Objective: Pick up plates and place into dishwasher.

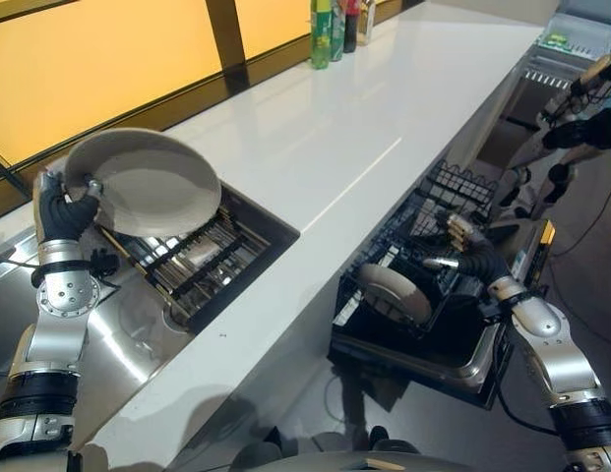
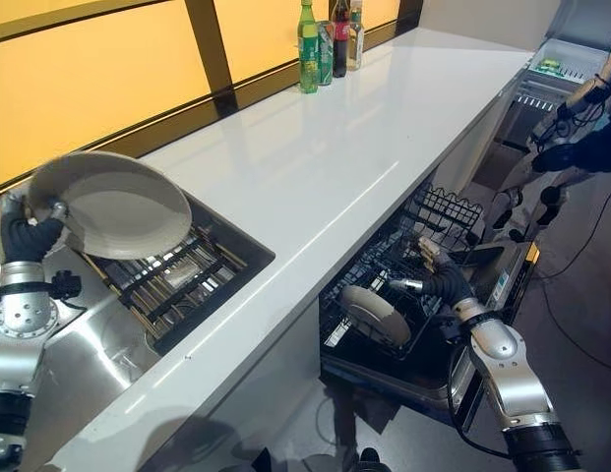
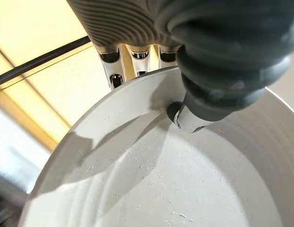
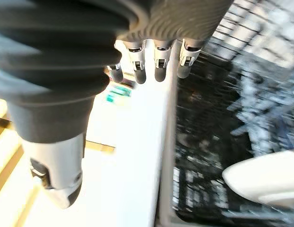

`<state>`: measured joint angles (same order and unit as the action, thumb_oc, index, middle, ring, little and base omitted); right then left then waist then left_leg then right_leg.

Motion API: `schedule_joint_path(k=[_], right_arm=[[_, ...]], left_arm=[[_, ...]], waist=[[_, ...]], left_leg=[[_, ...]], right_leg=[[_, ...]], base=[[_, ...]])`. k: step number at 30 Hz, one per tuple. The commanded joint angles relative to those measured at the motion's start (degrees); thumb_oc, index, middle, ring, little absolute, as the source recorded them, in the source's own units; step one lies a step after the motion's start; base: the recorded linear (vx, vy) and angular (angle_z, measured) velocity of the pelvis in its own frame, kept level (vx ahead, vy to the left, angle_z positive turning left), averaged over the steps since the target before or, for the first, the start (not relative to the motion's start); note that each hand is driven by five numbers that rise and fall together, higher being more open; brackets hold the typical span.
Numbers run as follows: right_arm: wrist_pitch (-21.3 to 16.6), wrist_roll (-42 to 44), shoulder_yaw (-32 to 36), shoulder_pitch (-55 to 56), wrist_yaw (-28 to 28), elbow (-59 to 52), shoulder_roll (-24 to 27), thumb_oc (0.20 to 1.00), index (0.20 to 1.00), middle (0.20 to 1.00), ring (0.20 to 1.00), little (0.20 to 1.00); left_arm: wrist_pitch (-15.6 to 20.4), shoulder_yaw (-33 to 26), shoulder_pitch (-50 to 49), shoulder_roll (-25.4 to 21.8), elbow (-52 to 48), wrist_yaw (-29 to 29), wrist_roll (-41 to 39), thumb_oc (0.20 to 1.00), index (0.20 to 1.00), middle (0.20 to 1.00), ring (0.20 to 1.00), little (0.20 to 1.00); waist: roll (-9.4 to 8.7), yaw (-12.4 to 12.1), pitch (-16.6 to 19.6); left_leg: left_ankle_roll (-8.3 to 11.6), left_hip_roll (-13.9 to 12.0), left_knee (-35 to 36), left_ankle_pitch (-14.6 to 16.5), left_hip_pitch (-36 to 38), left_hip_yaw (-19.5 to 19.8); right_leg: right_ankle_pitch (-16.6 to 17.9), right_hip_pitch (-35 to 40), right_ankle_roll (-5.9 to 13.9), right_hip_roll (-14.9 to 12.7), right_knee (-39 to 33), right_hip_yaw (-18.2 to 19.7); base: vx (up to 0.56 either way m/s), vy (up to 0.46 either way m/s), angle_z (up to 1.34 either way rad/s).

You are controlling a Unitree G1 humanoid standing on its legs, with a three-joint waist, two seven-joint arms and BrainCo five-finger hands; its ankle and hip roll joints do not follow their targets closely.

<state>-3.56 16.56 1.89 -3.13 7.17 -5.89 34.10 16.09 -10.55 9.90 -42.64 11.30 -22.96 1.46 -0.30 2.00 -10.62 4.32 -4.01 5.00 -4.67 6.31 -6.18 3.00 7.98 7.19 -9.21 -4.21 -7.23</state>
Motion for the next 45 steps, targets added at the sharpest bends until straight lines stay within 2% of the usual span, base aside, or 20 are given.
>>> schedule_joint_path(k=[1, 6, 11, 14, 23, 26, 27, 30, 33, 34, 36, 40, 45], right_arm=[[-8.2, 0.8, 0.4, -7.1, -5.6, -6.0, 0.1, 1.0, 1.0, 1.0, 1.0, 1.0], [-10.0, -1.9, -2.0, -11.1, -6.9, -10.0, 0.9, 1.0, 1.0, 1.0, 1.0, 1.0], [-10.8, -1.6, -2.8, -12.6, -6.1, -11.7, 0.5, 1.0, 1.0, 1.0, 1.0, 1.0], [-11.0, -1.2, -4.1, -13.4, -3.6, -12.8, -1.3, 1.0, 1.0, 1.0, 1.0, 1.0], [-6.5, -0.4, -13.2, -17.8, -1.5, -13.3, -7.4, 1.0, 1.0, 1.0, 1.0, 1.0], [-5.2, -0.4, -17.4, -19.0, -1.5, -12.9, -10.4, 1.0, 1.0, 1.0, 1.0, 1.0], [-5.0, -0.5, -18.8, -19.4, -1.8, -12.7, -11.3, 1.0, 1.0, 1.0, 1.0, 1.0], [-4.4, -1.9, -22.1, -21.1, -3.8, -11.6, -12.9, 1.0, 1.0, 1.0, 1.0, 1.0], [-3.6, -2.7, -24.0, -23.8, -5.6, -10.3, -14.2, 1.0, 1.0, 1.0, 1.0, 1.0], [-3.0, -2.0, -24.4, -24.5, -6.0, -10.1, -14.4, 1.0, 1.0, 1.0, 1.0, 1.0], [-1.9, -0.4, -25.4, -25.0, -6.8, -10.1, -15.0, 1.0, 1.0, 1.0, 1.0, 1.0], [0.4, -1.0, -28.0, -26.5, -8.8, -9.3, -16.0, 1.0, 1.0, 1.0, 1.0, 1.0], [1.5, -4.0, -30.1, -30.1, -13.8, -7.4, -18.3, 1.0, 1.0, 1.0, 1.0, 1.0]], left_arm=[[7.0, -1.8, 2.7, -0.1, -4.5, -4.3, -0.2, 0.2, 0.2, 0.2, 0.2, 0.2], [9.8, -1.0, 3.5, 1.1, -9.6, -1.7, -0.8, 0.2, 0.2, 0.2, 0.2, 0.2], [9.7, 0.9, 4.1, 2.7, -12.8, 2.2, -3.4, 0.2, 0.2, 0.2, 0.2, 0.2], [9.4, 2.3, 4.4, 4.5, -14.6, 4.2, -5.2, 0.2, 0.2, 0.2, 0.2, 0.2], [8.3, 8.1, 5.9, 10.3, -16.8, 8.2, -9.6, 0.2, 0.2, 0.2, 0.2, 0.2], [7.7, 10.9, 6.4, 12.7, -17.0, 8.3, -9.7, 0.2, 0.2, 0.2, 0.2, 0.2], [7.8, 12.0, 6.6, 13.7, -17.1, 8.5, -9.5, 0.2, 0.2, 0.2, 0.2, 0.2], [7.4, 15.9, 7.8, 15.8, -17.1, 9.1, -11.1, 0.2, 0.2, 0.2, 0.2, 0.2], [6.6, 18.8, 8.1, 17.5, -18.0, 9.3, -10.3, 0.2, 0.2, 0.2, 0.2, 0.2], [5.9, 19.3, 8.3, 18.0, -18.3, 9.4, -10.5, 0.2, 0.2, 0.2, 0.2, 0.2], [5.5, 20.8, 8.2, 19.1, -18.3, 9.0, -9.9, 0.2, 0.2, 0.2, 0.2, 0.2], [4.4, 21.8, 9.0, 18.3, -18.6, 8.6, -11.1, 0.2, 0.2, 0.2, 0.2, 0.2], [3.7, 23.6, 10.2, 19.1, -18.4, 7.5, -11.1, 0.2, 0.2, 0.2, 0.2, 0.2]], waist=[[-0.08, -1.8, 2.7], [-0.48, -3.3, 3.9], [-0.65, -4.1, 4.6], [-0.81, -4.6, 4.8], [-1.19, -6.4, 4.8], [-1.15, -6.9, 4.4], [-1.2, -7.1, 4.3], [-1.75, -7.2, 4.4], [-1.95, -7.7, 4.0], [-1.81, -7.8, 4.0], [-1.88, -8.5, 4.3], [-1.67, -9.3, 5.2], [-1.23, -10.4, 5.9]], left_leg=[[-1.18, -0.4, -2.9, 3.0, -1.2, 1.6], [-1.47, -0.3, -3.0, 3.2, -1.1, 2.1], [-1.98, 0.0, -3.2, 3.2, -1.2, 3.0], [-2.62, 0.6, -3.6, 3.6, -1.4, 4.0], [-5.11, 2.9, -4.1, 3.8, -1.9, 5.9], [-5.93, 3.4, -4.8, 3.7, -2.4, 6.1], [-6.0, 3.6, -4.9, 3.6, -2.6, 6.6], [-5.47, 4.3, -5.8, 3.7, -3.7, 8.9], [-4.93, 4.5, -6.6, 3.9, -4.6, 9.5], [-4.72, 4.3, -6.6, 3.8, -4.6, 9.8], [-4.22, 4.0, -5.7, 3.1, -4.6, 10.3], [-3.47, 3.7, -4.1, 1.9, -5.0, 11.1], [-2.79, 3.4, -3.2, 1.1, -5.4, 12.0]], right_leg=[[-4.1, -3.2, 0.85, -2.8, 10.4, -2.1], [-4.6, -2.8, 0.76, -2.8, 11.0, -2.9], [-5.2, -2.8, 0.54, -2.6, 12.1, -3.4], [-5.1, -3.2, 0.6, -2.6, 13.5, -3.4], [-3.6, -5.3, 1.34, -3.4, 20.5, -2.9], [-3.8, -6.2, 0.95, -2.5, 24.2, -2.3], [-4.3, -6.2, 0.64, -1.9, 23.9, -1.9], [-6.4, -4.9, -1.41, 1.2, 17.0, 0.3], [-5.4, -4.9, -1.55, 1.5, 15.2, 0.3], [-6.2, -4.5, -1.89, 1.8, 14.4, 0.4], [-6.0, -3.6, -2.08, 2.0, 12.3, -0.9], [-5.4, -2.7, -2.19, 2.2, 9.9, -1.5], [-5.5, -1.8, -2.62, 2.5, 8.9, -3.3]], base=[[0.0, 0.0, 0.0], [0.0, 0.0, 0.0], [0.02, 0.023, 0.05], [0.01, 0.056, 0.19], [0.0, 0.074, 0.08], [-0.02, 0.046, 0.06], [-0.02, -0.016, 0.03], [-0.02, -0.065, 0.24], [-0.07, -0.089, 0.35], [-0.08, -0.112, 0.09], [-0.08, -0.109, 0.09], [-0.07, -0.076, 0.1], [-0.05, -0.056, 0.13]])
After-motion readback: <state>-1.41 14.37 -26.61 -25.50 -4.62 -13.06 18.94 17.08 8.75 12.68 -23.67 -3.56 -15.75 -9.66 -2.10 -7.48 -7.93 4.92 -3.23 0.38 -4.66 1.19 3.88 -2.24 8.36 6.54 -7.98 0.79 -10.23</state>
